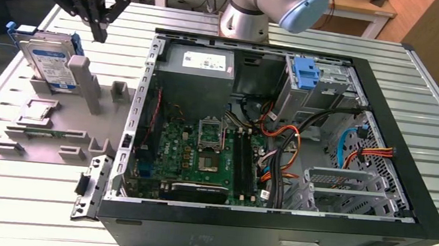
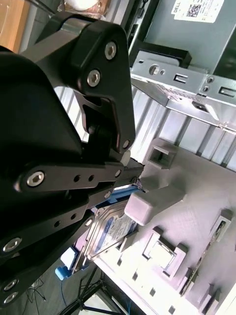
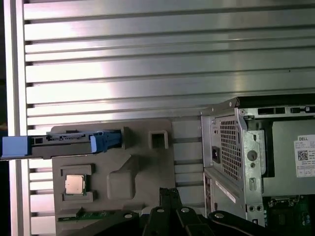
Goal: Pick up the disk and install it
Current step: 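Reach for the disk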
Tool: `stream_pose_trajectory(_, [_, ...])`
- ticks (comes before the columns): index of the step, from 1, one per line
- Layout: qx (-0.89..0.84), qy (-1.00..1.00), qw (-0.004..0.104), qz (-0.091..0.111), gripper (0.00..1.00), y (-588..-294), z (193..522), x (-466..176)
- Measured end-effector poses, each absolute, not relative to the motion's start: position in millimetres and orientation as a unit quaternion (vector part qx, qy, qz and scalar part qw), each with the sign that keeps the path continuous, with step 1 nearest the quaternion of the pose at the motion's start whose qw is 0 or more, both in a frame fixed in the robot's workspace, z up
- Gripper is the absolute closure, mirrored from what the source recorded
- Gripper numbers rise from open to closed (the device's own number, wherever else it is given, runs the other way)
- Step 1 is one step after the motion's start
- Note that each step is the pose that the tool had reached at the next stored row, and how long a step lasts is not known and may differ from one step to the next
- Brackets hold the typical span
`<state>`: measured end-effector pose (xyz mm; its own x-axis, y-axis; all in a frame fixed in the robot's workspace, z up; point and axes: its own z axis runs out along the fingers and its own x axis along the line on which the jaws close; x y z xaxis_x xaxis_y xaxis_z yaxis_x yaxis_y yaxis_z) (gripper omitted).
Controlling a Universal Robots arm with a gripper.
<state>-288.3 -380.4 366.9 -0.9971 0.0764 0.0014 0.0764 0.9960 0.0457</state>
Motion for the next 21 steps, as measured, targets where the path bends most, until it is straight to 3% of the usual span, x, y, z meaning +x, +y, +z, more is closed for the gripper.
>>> stream_pose_trajectory(21, [0.038,0.999,0.0,0.023,0.9,-375.3,365.6,-300.1])
